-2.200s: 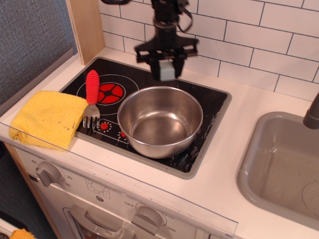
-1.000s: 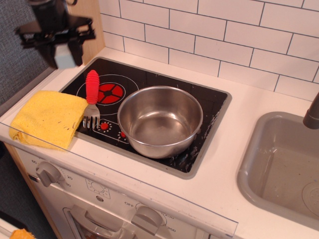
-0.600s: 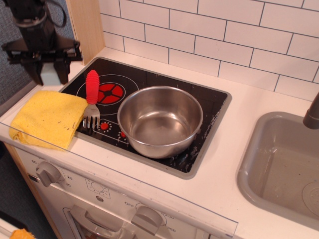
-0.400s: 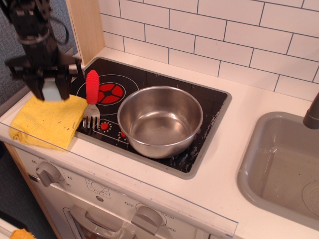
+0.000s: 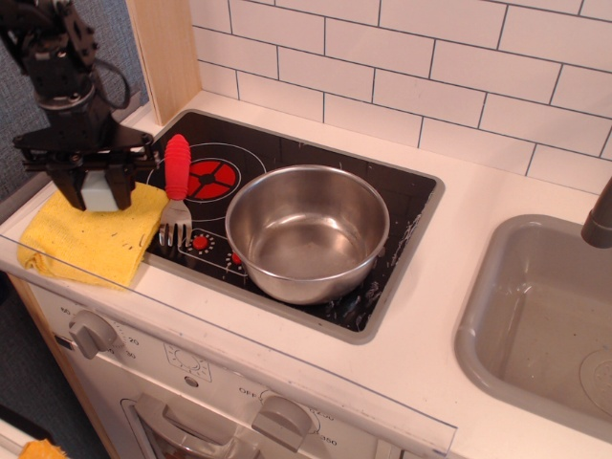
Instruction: Put the grey cube on the yellow cloth.
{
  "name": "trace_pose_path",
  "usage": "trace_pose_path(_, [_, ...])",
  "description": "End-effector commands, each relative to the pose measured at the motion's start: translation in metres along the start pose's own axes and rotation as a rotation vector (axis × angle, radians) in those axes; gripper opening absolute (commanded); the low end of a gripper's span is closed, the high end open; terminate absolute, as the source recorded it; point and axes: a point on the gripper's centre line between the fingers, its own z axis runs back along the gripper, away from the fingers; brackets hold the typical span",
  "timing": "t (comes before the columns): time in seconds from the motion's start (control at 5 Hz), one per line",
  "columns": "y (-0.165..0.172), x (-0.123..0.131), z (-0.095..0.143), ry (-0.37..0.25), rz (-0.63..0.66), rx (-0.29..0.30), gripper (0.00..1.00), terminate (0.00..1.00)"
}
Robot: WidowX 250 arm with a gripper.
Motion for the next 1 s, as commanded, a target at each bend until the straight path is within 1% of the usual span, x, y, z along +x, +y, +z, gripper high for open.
trace_pose_path(0.0, [0.009, 0.009, 0.0, -0.041, -0.075, 0.029, 1.0, 0.0])
trace_pose_path(0.2, [0.005, 0.01, 0.0, -0.042, -0.074, 0.018, 1.0, 0.0])
trace_pose_path(0.4, [-0.002, 0.012, 0.0, -0.021, -0.069, 0.026, 1.0, 0.0])
trace_pose_path(0.6, [-0.009, 0.017, 0.007, 0.001, -0.098, 0.027, 1.0, 0.0])
trace_pose_path(0.8, [-0.011, 0.031, 0.025, 0.042, -0.111, -0.033, 1.0, 0.0])
